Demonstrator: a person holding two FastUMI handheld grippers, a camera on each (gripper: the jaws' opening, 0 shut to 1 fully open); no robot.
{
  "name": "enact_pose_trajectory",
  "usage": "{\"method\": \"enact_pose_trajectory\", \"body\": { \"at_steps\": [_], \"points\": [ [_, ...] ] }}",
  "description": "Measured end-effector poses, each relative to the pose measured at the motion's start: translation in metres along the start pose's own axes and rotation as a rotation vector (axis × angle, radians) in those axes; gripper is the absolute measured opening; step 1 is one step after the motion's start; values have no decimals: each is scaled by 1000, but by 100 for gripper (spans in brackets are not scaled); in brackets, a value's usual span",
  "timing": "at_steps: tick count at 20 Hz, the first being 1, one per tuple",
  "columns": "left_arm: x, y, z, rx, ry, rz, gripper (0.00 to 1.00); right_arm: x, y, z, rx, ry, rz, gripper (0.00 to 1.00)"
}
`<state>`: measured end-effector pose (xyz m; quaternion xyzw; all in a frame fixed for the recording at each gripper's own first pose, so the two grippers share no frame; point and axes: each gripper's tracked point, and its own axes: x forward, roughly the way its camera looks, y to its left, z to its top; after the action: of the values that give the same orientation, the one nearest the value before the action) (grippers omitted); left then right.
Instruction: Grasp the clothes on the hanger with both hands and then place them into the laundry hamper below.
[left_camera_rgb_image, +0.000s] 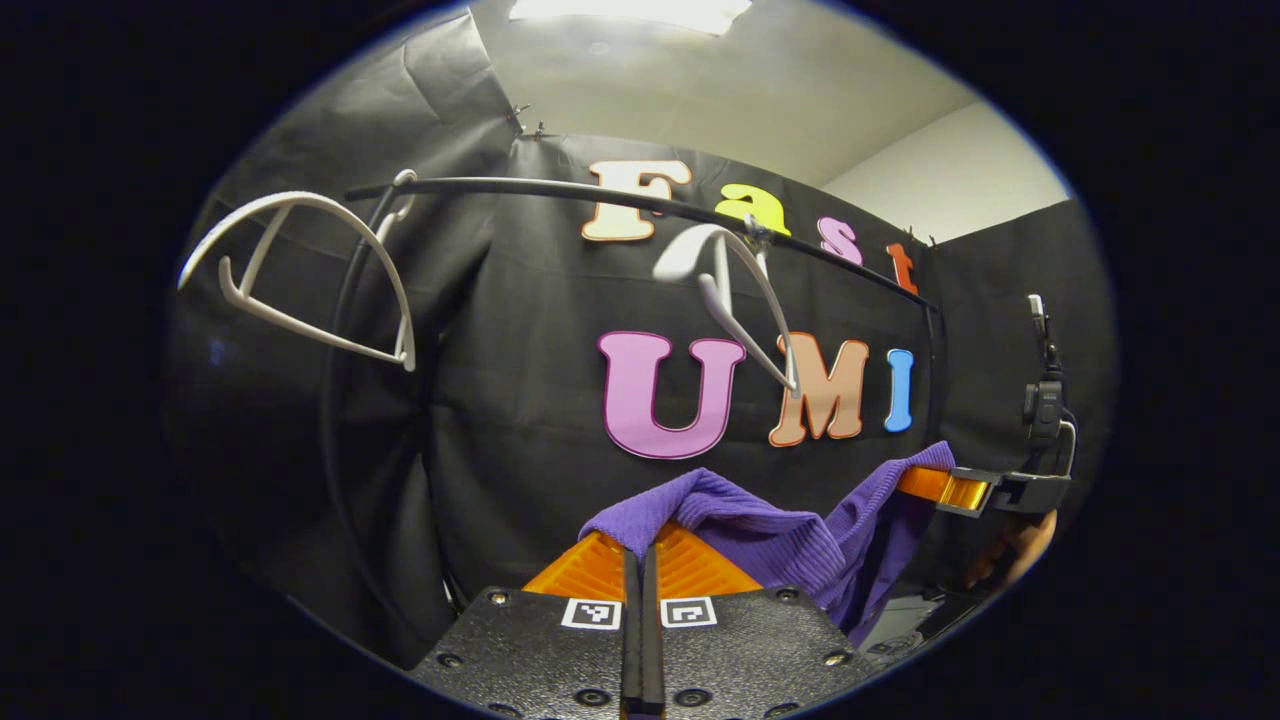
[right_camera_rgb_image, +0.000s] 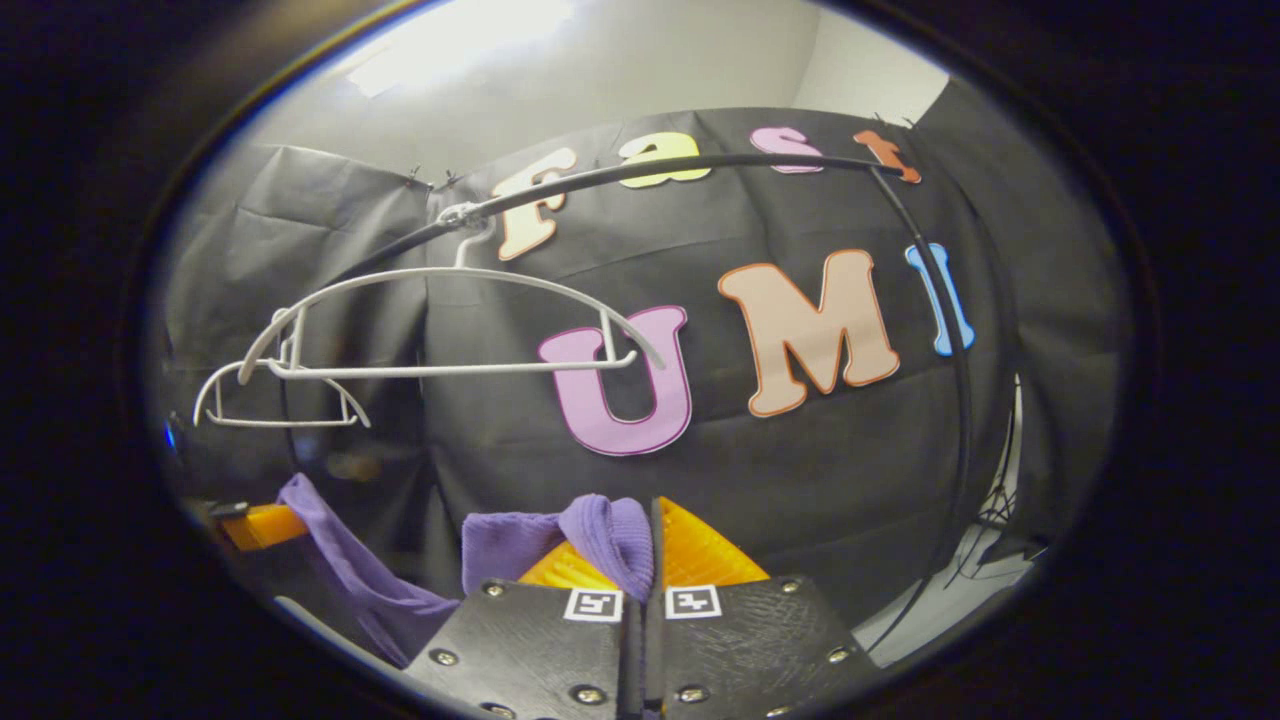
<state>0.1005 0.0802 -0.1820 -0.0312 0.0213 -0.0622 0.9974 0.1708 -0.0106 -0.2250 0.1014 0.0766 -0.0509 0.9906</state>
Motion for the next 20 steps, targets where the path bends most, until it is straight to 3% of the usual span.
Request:
{"method": "enact_pose_trajectory", "body": {
  "at_steps": [12, 20],
  "points": [
    [31, -64, -23, -24, -6, -82, 0, -18, 2, -16, 80, 40, 45, 1],
    [57, -68, -95, -37, 63, -92, 0, -11, -41, -72, 68, 101, -9, 1]
  ]
}}
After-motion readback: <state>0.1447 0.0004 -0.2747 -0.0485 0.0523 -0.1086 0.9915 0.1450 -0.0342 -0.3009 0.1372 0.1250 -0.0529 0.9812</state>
